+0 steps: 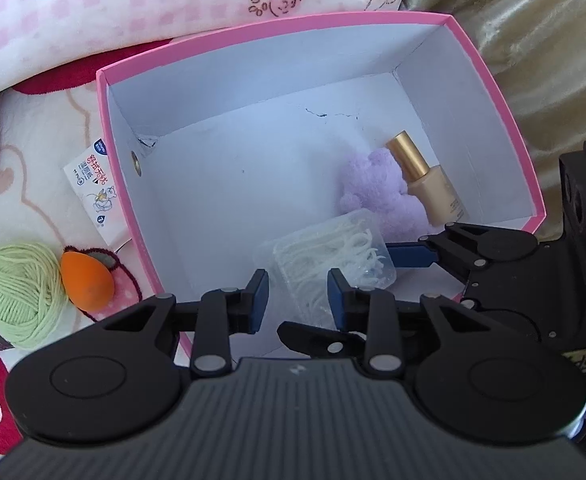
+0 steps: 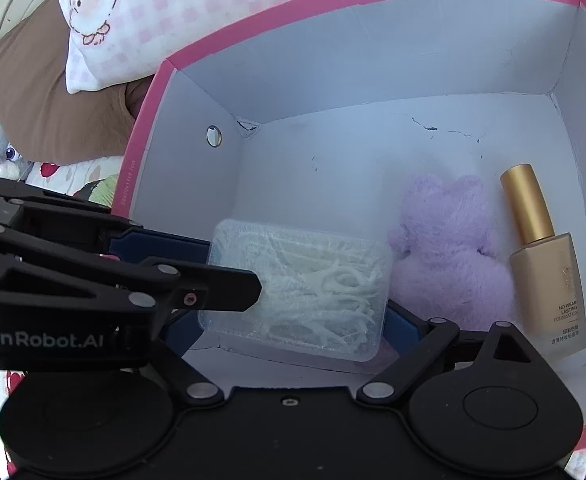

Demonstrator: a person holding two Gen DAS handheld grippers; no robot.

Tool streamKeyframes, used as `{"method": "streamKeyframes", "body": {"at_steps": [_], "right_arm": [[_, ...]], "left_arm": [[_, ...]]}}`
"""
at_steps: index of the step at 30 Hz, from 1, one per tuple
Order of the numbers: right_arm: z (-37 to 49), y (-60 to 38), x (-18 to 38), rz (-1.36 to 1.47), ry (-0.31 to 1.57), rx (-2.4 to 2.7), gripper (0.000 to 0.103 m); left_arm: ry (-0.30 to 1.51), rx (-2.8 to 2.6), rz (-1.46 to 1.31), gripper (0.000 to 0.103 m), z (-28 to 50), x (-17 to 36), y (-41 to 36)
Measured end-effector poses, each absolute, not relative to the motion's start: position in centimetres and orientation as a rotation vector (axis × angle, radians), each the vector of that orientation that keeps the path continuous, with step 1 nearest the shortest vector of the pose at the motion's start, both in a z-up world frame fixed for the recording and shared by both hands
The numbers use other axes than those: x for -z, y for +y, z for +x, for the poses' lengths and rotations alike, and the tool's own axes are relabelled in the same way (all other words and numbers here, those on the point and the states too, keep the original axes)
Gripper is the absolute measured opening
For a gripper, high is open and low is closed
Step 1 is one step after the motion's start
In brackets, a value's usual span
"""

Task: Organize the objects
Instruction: 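Lower the floss box into the pink box and open the left gripper, then lift the left gripper out and move it over the wet wipes pack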

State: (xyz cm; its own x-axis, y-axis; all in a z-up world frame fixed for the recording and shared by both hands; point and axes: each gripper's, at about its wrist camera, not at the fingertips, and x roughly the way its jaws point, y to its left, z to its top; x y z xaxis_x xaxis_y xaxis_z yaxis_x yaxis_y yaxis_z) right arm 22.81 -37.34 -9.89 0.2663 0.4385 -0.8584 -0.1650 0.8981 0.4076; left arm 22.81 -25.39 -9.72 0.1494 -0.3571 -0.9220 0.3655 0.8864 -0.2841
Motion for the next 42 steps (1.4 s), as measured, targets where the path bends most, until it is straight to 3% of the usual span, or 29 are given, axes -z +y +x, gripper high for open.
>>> {"method": "streamKeyframes", "body": {"at_steps": [9, 22, 32, 42], "right_arm": [[21.9, -37.5, 8.6, 0.277, 1.195, -0.408, 0.096], [12.4, -33.9, -1.8, 0.061, 0.883, -0.485, 0.092], [8.8, -27.7, -6.3, -0.024, 0.769, -0.677, 0.093], [8.9, -20.5, -5.8, -0.125, 0.758, -0.809, 0.094]], "left_arm": [[1.223, 0.543, -0.114, 0.031, 21.7, 7.8, -23.0], [1.057, 0.570, -0.124, 0.032, 14.5, -0.3, -19.0], [0.995, 0.474, -0.251, 0.039, 9.7, -3.5, -9.7], [0.961, 0.300, -0.301, 0.041, 8.0, -3.9, 0.4]]}}
